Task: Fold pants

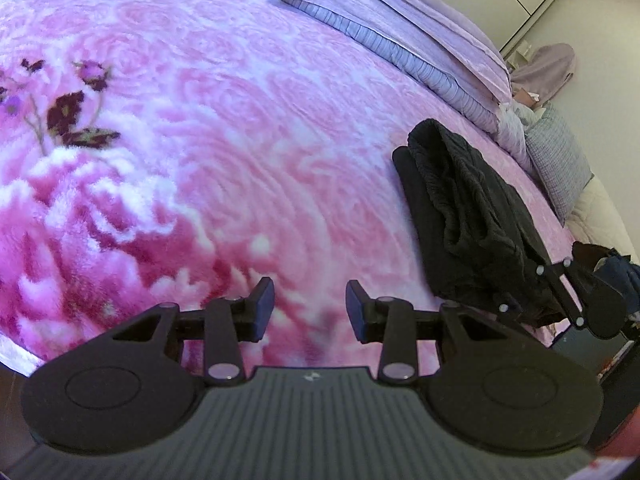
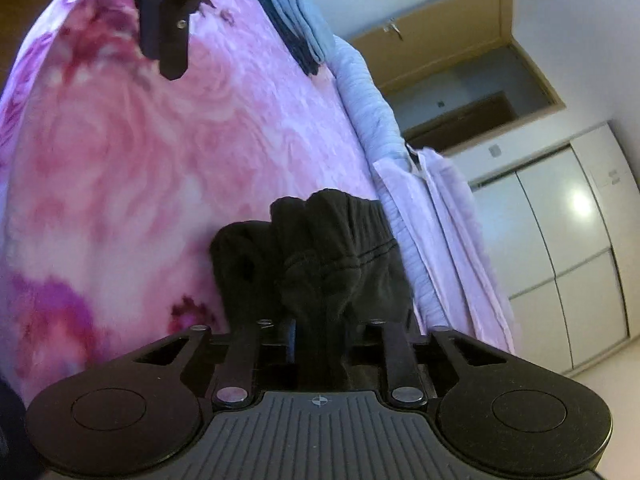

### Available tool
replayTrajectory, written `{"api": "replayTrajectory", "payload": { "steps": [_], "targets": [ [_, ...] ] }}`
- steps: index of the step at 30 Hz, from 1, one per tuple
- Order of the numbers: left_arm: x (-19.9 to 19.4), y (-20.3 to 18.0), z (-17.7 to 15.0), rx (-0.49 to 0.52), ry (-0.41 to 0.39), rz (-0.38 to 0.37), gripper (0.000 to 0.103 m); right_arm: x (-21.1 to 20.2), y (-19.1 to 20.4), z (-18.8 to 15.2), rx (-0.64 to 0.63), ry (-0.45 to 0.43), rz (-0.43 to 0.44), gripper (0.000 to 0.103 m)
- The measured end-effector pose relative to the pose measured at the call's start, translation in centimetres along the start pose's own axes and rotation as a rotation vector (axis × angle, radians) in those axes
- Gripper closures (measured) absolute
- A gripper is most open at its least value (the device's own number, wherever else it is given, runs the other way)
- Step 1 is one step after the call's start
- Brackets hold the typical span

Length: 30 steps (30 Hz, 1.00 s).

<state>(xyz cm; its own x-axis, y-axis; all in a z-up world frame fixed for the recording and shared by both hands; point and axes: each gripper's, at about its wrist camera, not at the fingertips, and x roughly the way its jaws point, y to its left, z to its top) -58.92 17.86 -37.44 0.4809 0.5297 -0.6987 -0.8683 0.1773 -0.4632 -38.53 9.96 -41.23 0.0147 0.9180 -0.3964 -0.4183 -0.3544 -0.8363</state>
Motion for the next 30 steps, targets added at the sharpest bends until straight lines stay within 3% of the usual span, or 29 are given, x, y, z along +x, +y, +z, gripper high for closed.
{"api": "replayTrajectory", "payload": {
  "steps": [3, 4, 5, 7, 10, 12, 13, 14, 16, 20, 22, 25, 30],
  "targets": [
    [0.1, -0.8, 0.3, 0.018, 0.007, 0.026, 0.07, 0.3, -0.5, 1.2, 0.0, 0.064, 0.014, 0.071],
    [0.0, -1.2, 0.4, 0.028, 0.006, 0.025, 0.07, 0.0, -1.5, 1.4, 0.05, 0.074, 0.038, 0.061],
    [-0.1, -1.7, 0.5, 0.037, 0.005, 0.02, 0.07, -0.4, -3.0, 1.4, 0.141, 0.074, 0.064, 0.039],
    [-0.2, -3.0, 0.8, 0.059, 0.009, 0.007, 0.07, -2.4, -5.5, 1.1, 0.292, 0.022, 0.099, 0.022],
    [-0.3, -5.4, 1.2, 0.097, -0.004, -0.075, 0.069, -5.1, -8.2, 0.2, 0.413, 0.003, 0.106, 0.022],
    [-0.2, -7.1, 1.7, 0.108, -0.019, -0.159, 0.069, -6.3, -10.3, -1.8, 0.592, 0.057, 0.078, 0.022],
    [0.0, -7.8, 1.9, 0.109, -0.021, -0.195, 0.069, -6.6, -11.7, -3.7, 0.739, 0.103, 0.071, 0.028],
    [0.3, -8.6, 2.2, 0.112, -0.022, -0.234, 0.069, -6.6, -12.9, -5.6, 0.879, 0.14, 0.065, 0.044],
    [1.2, -9.8, 2.6, 0.133, -0.024, -0.267, 0.069, -6.8, -15.1, -10.7, 1.207, 0.222, 0.043, 0.055],
    [3.5, -11.4, 2.9, 0.16, 0.005, -0.242, 0.069, -6.7, -16.5, -19.1, 1.685, 0.317, 0.013, 0.064],
    [4.2, -11.7, 2.8, 0.154, 0.016, -0.242, 0.069, -6.7, -16.4, -21.9, 1.815, 0.325, 0.014, 0.064],
    [5.1, -11.8, 2.6, 0.154, 0.034, -0.223, 0.069, -6.7, -16.1, -23.8, 1.949, 0.268, 0.059, 0.064],
    [5.4, -11.3, 2.9, 0.104, 0.049, -0.245, 0.067, -6.4, -15.3, -23.6, 1.963, 0.256, 0.099, 0.064]
  ]
}}
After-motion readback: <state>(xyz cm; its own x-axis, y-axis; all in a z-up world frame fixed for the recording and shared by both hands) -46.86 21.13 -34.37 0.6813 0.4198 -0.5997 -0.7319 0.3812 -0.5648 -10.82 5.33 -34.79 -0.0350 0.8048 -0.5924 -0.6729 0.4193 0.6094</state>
